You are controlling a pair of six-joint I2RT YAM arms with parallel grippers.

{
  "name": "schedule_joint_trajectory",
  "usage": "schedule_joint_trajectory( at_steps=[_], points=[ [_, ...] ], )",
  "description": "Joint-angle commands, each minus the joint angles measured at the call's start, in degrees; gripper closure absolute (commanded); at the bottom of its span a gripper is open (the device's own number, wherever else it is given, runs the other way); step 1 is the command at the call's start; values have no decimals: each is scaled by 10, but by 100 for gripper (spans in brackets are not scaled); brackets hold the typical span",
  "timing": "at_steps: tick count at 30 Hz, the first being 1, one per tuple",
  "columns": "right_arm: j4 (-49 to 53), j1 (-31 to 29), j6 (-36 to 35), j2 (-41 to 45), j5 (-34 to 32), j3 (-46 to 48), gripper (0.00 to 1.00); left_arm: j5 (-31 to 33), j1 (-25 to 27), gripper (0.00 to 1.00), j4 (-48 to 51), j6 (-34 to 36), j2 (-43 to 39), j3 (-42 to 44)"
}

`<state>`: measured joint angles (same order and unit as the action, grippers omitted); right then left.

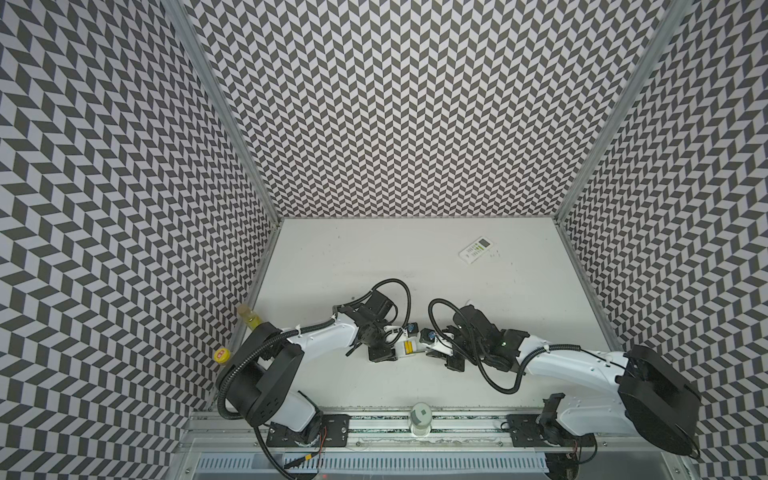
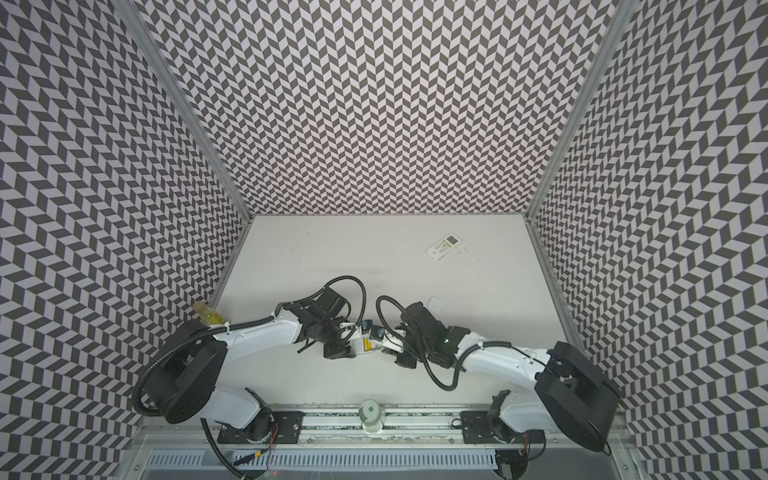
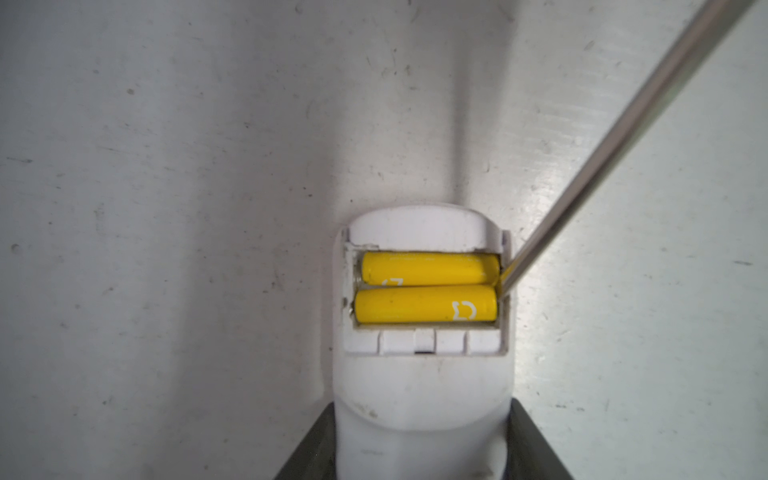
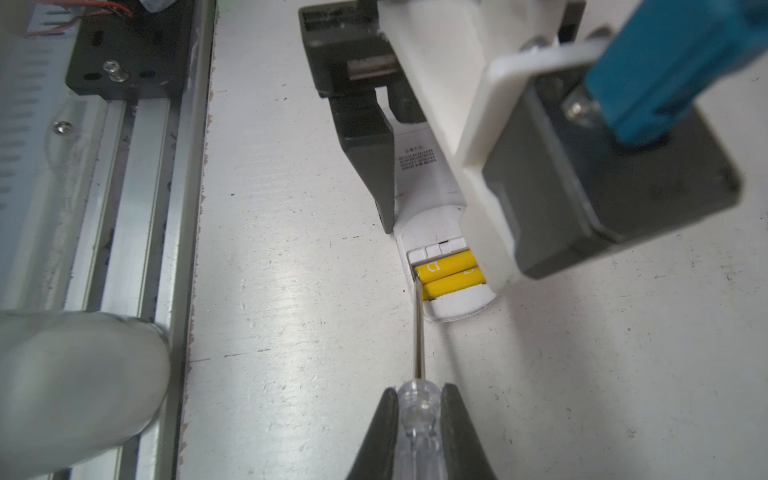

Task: Unload the batteries from the remote control

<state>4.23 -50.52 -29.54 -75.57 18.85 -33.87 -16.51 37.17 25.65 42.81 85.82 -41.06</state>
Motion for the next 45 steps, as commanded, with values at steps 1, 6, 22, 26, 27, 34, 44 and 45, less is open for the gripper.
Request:
schedule_joint_trajectory(
  at_steps=[1, 6, 22, 26, 27, 34, 44, 45],
  points=[
    [-22, -4, -5, -11, 4, -15, 100, -4, 6, 66, -5, 12, 5, -7],
    [-23, -5, -8, -15, 6, -14, 100, -4, 7, 67, -4, 12, 7, -9],
    [-113, -55, -1, -1, -126, 22, 100, -6, 8, 67, -1, 12, 7, -9],
    [-151, -60, -2, 20, -147, 33, 100, -9, 7, 67, 0, 12, 8, -10],
    [-158, -61, -2, 24, -151, 37, 100, -9, 8, 67, 0, 12, 8, -9],
    [-182, -63, -4, 35, -170, 45, 100, -8, 9, 67, 0, 13, 7, -9],
    [-187, -63, -2, 47, -182, 50, 100, -7, 9, 67, -2, 13, 8, -7],
    [-188, -63, -1, 48, -182, 51, 100, -6, 9, 67, -2, 13, 8, -6]
  ],
)
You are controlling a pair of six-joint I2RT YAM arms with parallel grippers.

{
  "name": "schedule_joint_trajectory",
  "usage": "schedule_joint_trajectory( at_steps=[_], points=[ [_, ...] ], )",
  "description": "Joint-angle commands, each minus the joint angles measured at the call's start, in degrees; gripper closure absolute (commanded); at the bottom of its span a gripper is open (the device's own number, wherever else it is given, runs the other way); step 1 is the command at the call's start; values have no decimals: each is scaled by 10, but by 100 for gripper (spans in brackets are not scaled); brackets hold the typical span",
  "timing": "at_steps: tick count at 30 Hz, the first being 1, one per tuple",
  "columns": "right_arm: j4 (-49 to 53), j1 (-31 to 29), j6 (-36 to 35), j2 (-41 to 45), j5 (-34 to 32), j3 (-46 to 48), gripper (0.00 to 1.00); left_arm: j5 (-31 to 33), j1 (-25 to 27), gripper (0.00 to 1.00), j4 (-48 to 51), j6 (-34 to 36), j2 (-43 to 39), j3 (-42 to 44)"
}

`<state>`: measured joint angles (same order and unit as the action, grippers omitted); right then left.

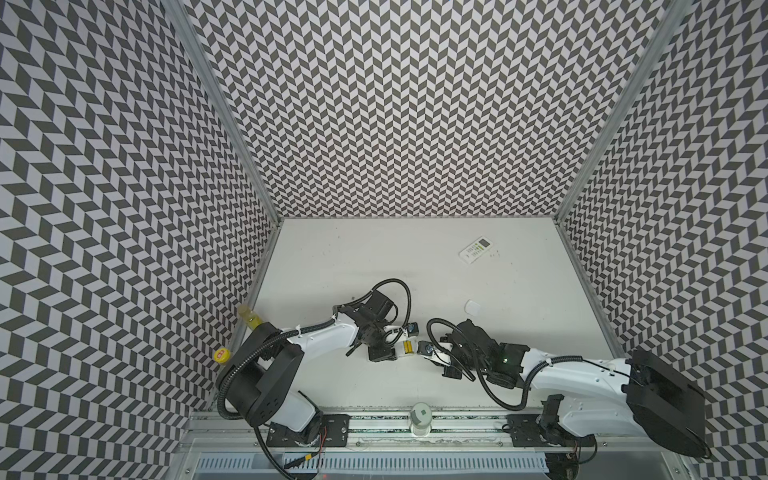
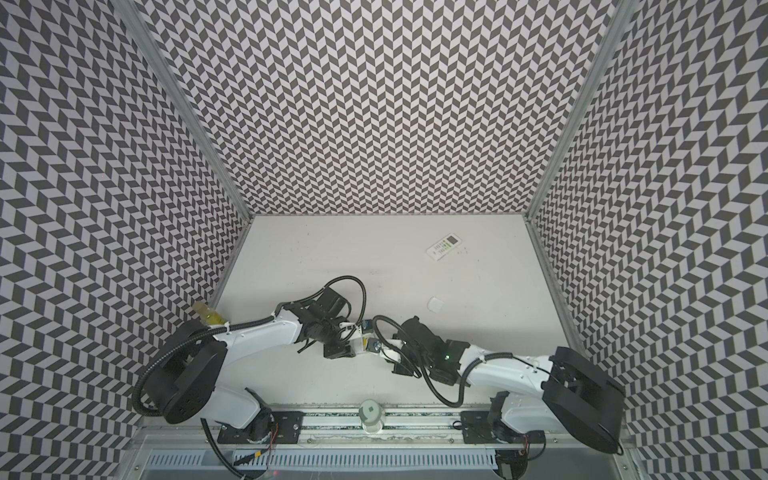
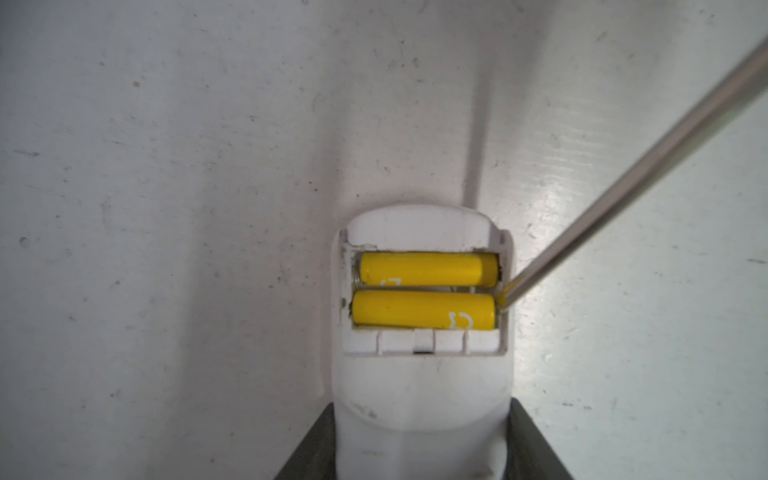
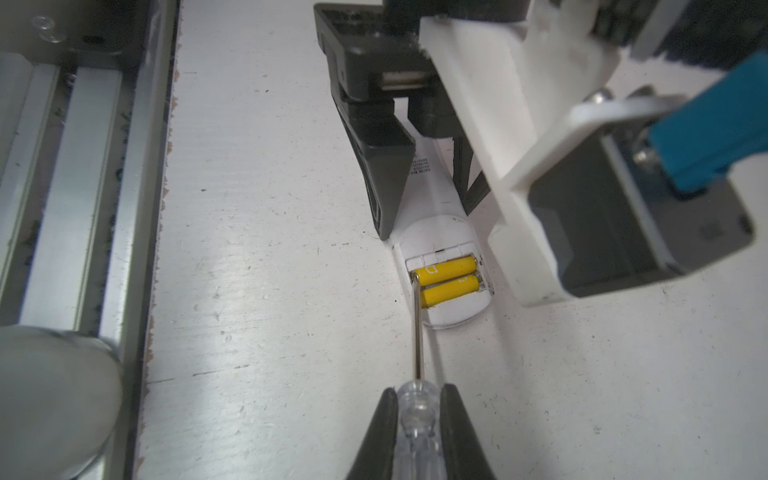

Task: Unload the batteries from the remote control

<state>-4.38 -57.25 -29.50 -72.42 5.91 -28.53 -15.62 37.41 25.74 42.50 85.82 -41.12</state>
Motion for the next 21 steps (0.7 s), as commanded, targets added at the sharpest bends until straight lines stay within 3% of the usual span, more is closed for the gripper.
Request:
schedule_joint_trajectory(
  at_steps=[1, 21],
  points=[
    [-102, 4, -3, 17, -54, -2, 100, -16, 6, 67, -2, 16, 8, -6],
    [-57, 5, -5, 33, -37, -5, 100, -10, 7, 67, -2, 16, 6, -4]
  ],
)
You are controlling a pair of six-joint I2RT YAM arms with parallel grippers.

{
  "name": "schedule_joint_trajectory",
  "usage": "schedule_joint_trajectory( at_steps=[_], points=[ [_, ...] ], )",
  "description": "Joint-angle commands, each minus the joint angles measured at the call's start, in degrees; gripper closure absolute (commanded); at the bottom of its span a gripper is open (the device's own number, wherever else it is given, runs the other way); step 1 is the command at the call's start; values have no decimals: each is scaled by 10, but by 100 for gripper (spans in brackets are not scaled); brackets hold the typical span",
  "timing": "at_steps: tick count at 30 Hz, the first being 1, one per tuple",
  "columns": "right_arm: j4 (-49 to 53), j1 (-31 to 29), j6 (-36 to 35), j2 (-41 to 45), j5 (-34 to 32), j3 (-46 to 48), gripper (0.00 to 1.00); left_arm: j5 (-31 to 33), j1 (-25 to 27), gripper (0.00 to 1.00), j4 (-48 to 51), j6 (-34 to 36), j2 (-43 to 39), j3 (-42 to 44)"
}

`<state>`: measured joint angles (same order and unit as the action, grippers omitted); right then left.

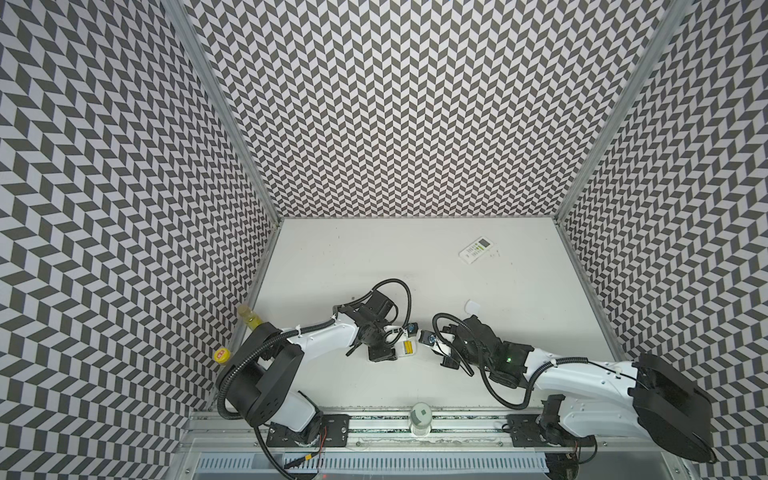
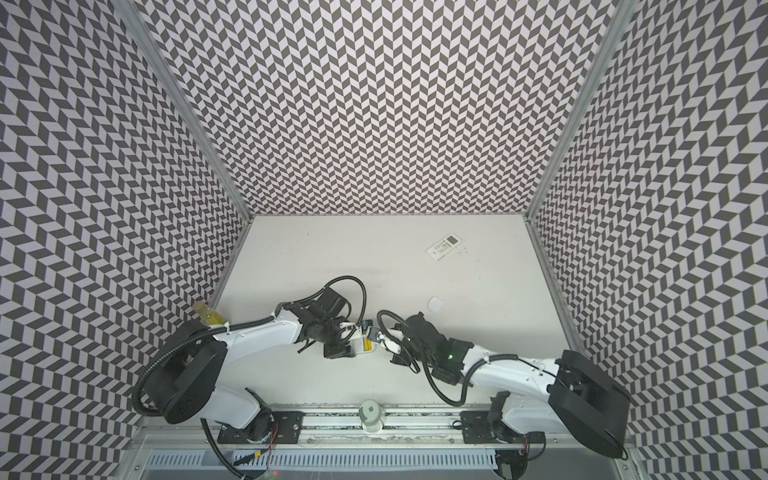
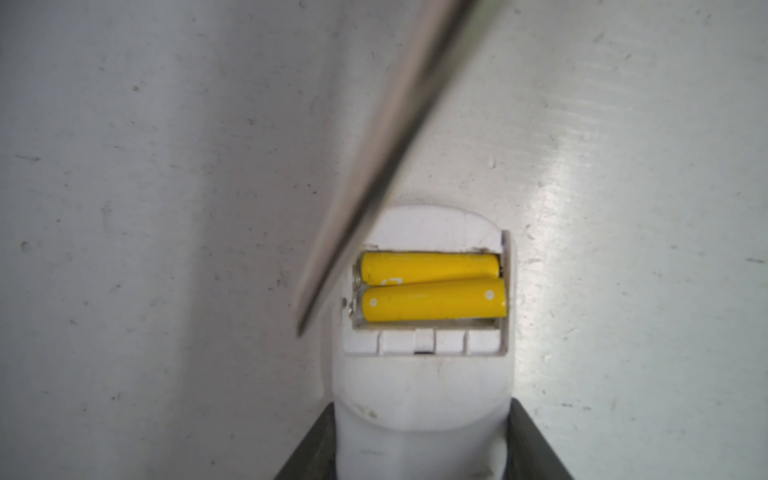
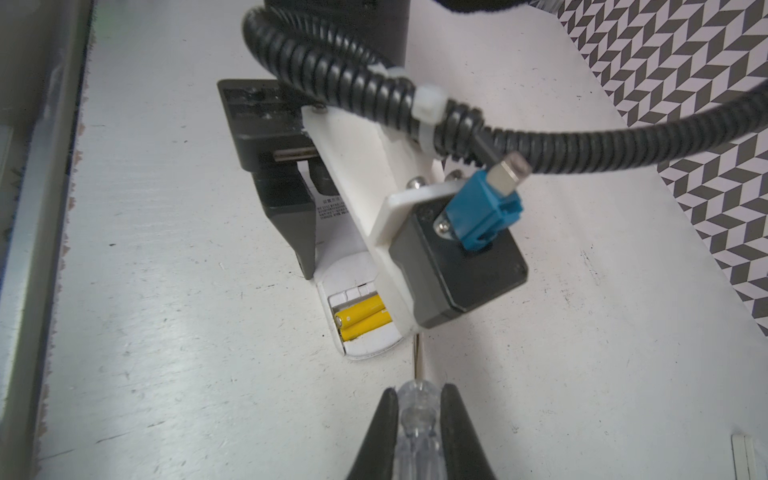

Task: Unload the batteries from the remote control

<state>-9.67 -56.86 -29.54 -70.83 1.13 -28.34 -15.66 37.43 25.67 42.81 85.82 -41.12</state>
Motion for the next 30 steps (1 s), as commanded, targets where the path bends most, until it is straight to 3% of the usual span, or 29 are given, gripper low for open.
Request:
schedule_joint_trajectory(
  at_steps=[1, 6, 11, 23, 30],
  points=[
    [3, 0, -4, 21, 22, -7, 100, -10, 7, 67, -2, 13, 4, -4],
    [28, -2, 1, 8, 83, -11, 100, -8, 7, 67, -3, 12, 4, -3],
    [28, -10, 6, -20, 91, -16, 100, 1, 7, 67, -9, 3, 6, -5],
    [25, -12, 14, -51, 31, -23, 100, 9, 7, 70, -11, -12, 8, -14],
    [33, -12, 12, -36, -38, -22, 100, 9, 7, 70, -11, -12, 5, -11]
  ],
)
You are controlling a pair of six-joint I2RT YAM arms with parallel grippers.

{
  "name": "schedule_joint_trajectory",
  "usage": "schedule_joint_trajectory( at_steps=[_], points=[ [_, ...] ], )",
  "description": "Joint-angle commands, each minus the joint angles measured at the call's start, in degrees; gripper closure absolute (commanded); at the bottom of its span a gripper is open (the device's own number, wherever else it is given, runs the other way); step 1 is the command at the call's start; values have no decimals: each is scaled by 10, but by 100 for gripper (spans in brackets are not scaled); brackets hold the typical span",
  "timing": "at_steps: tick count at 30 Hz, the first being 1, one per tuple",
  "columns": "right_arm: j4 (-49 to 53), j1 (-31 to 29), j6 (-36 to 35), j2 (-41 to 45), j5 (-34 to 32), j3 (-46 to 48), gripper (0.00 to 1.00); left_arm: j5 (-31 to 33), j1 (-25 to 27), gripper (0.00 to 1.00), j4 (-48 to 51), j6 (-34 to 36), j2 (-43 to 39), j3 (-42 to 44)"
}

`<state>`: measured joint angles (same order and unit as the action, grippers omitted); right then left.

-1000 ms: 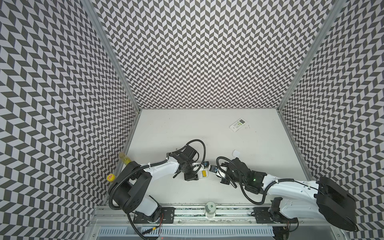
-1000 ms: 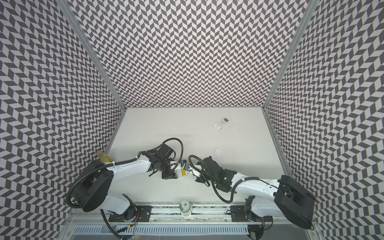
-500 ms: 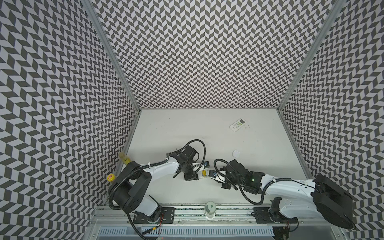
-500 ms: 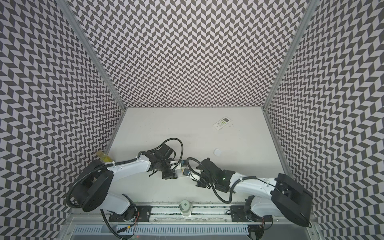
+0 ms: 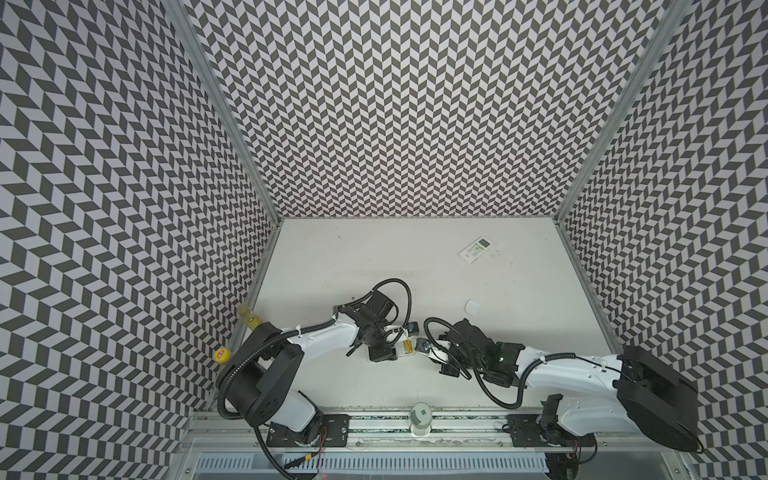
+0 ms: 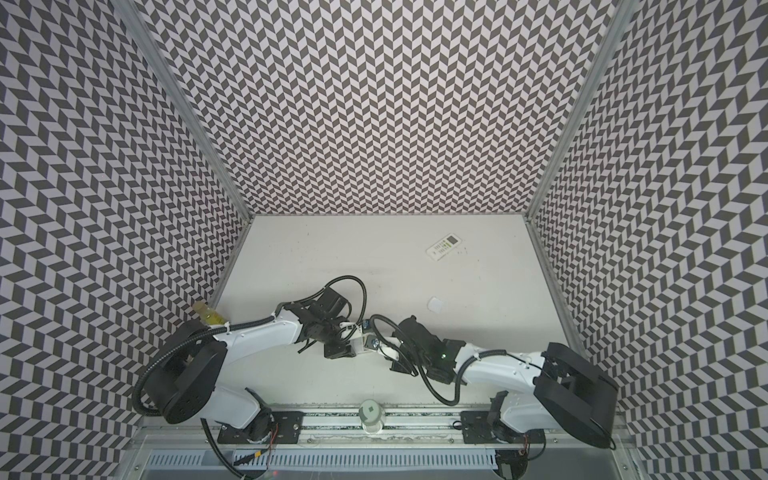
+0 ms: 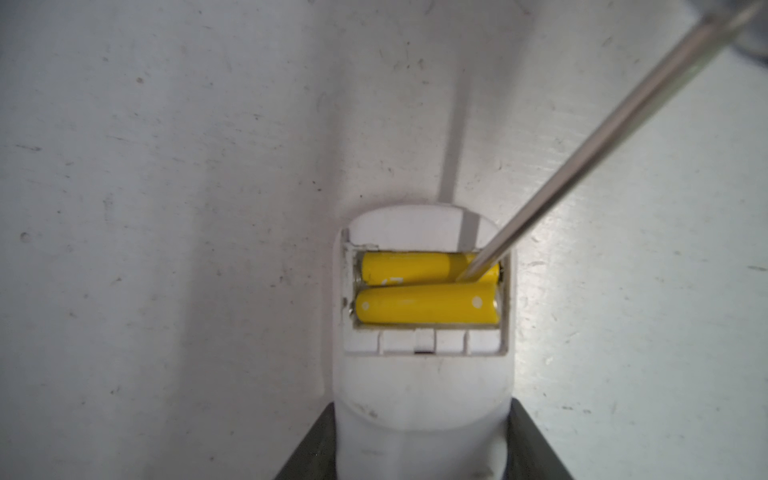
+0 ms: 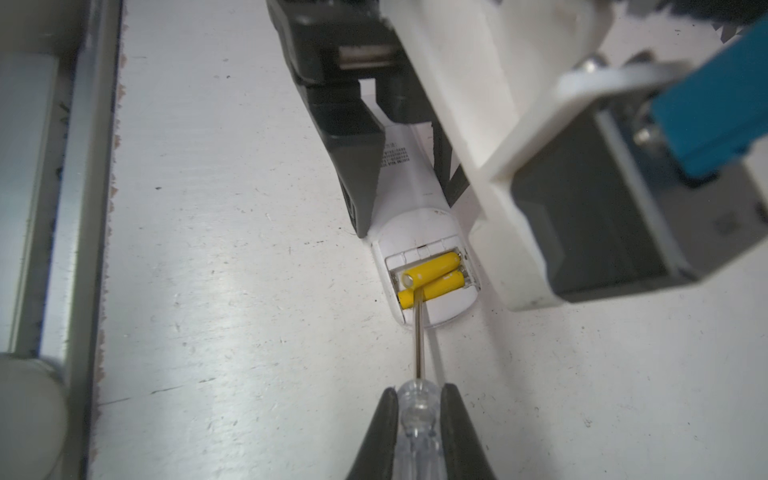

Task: Unload the batteries from the remote control

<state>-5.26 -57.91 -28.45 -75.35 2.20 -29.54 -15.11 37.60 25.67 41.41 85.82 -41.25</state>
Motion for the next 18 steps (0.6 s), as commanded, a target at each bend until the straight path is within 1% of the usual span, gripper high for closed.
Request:
schedule_joint_trajectory(
  at_steps=[1, 3, 5, 12, 18],
  points=[
    [-13, -1, 1, 11, -56, -8, 100, 4, 5, 70, -11, 2, 6, -10],
    [-21, -1, 0, 21, -74, -5, 100, 5, 5, 70, -11, 2, 6, -11],
    [-27, -1, 0, 25, -78, -4, 100, 5, 5, 70, -11, 1, 5, -12],
    [-25, -2, 0, 26, -21, -5, 100, 5, 4, 70, -11, 0, 3, -12],
    [-20, -2, 3, 49, -25, -4, 100, -5, 3, 79, -12, -18, -1, -16]
  ],
)
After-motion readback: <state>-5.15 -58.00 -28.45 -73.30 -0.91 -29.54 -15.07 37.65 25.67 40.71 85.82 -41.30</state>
